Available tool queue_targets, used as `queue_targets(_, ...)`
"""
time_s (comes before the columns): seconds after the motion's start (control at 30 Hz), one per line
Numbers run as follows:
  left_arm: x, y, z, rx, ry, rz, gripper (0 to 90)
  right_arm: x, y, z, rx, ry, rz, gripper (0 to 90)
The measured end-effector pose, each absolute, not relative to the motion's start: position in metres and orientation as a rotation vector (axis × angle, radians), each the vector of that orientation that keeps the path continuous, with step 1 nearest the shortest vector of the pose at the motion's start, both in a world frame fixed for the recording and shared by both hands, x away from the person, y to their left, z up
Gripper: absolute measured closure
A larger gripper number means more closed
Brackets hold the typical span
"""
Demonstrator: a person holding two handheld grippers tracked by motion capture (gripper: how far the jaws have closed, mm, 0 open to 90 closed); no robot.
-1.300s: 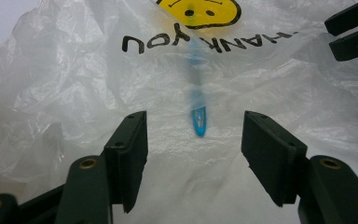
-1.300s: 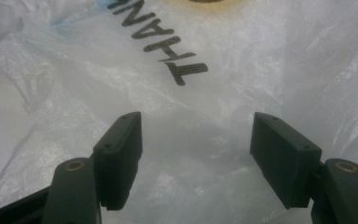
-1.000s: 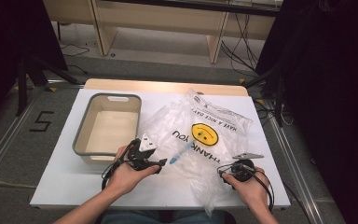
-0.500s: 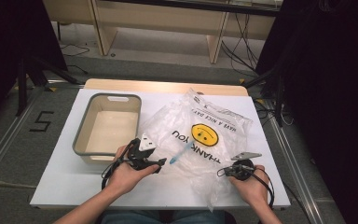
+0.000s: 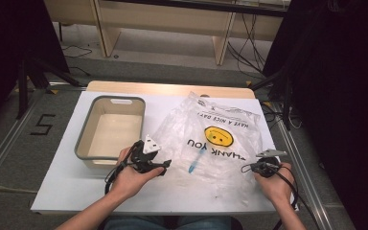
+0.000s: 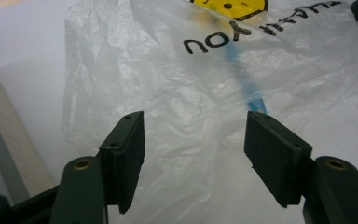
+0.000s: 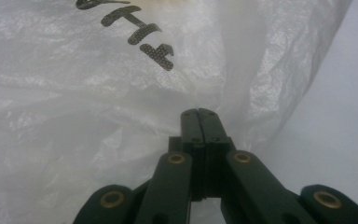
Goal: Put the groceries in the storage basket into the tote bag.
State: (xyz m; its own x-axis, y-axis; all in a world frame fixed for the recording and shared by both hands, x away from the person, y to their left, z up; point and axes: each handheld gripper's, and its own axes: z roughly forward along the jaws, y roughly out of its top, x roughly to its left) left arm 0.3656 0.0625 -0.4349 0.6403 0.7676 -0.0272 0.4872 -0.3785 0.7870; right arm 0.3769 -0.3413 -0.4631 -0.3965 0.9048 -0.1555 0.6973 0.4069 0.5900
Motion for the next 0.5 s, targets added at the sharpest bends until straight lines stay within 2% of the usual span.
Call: queue_targets(0.5, 0.366, 0.059, -0.449, 2.089, 1.020, 0.412, 38.4, 0.412, -0.362, -0.467, 1.299, 2.069, 0.681, 90.0)
